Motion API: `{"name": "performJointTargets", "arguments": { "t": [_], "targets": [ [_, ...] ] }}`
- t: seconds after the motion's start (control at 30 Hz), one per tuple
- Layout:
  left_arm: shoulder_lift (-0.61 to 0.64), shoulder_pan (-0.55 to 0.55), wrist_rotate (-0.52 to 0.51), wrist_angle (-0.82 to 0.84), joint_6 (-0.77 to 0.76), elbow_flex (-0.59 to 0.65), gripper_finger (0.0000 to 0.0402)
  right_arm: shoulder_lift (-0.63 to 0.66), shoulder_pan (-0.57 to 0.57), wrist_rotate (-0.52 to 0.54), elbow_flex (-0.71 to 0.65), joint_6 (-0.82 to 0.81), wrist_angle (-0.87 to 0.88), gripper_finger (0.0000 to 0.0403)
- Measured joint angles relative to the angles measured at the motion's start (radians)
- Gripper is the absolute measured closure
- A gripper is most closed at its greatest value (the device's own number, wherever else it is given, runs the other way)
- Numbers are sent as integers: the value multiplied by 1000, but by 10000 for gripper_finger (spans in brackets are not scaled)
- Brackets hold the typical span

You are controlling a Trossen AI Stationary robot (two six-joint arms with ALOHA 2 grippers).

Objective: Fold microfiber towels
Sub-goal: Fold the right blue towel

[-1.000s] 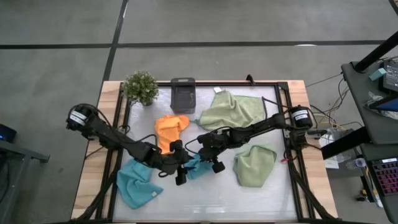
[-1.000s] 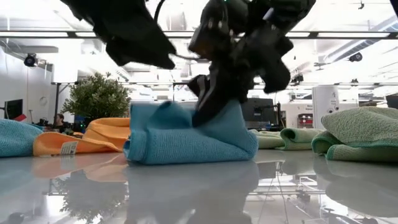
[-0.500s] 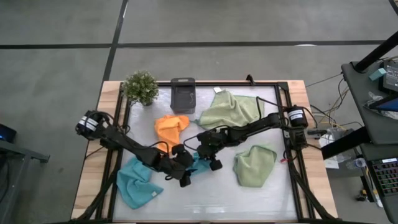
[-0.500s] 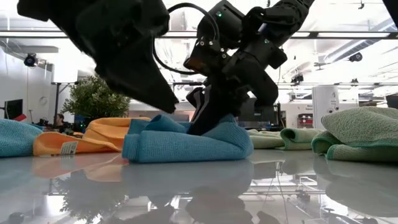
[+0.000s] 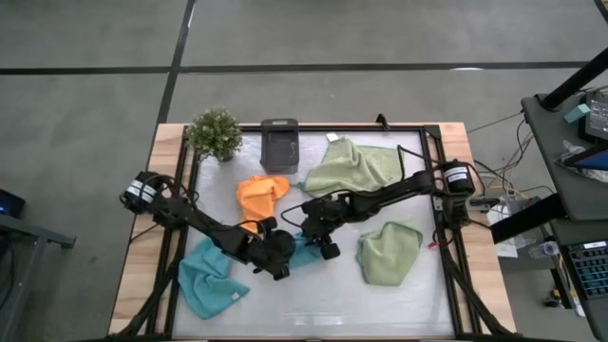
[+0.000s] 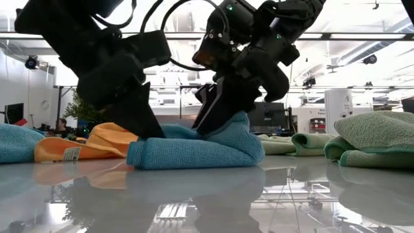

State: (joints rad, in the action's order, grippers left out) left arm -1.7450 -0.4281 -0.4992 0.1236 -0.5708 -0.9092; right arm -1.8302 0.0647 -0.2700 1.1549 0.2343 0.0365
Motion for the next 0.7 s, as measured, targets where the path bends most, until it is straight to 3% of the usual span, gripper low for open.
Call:
{"name": "performJointTargets", "arguments": {
  "t": [0.4, 0.7],
  "targets": [
    [11, 10, -6, -1, -90, 34, 390, 133, -15, 16, 1, 1, 190, 250],
    [12, 10, -5, -7, -131, 50, 400, 194, -15, 23, -67, -22, 167, 262]
  ]
}}
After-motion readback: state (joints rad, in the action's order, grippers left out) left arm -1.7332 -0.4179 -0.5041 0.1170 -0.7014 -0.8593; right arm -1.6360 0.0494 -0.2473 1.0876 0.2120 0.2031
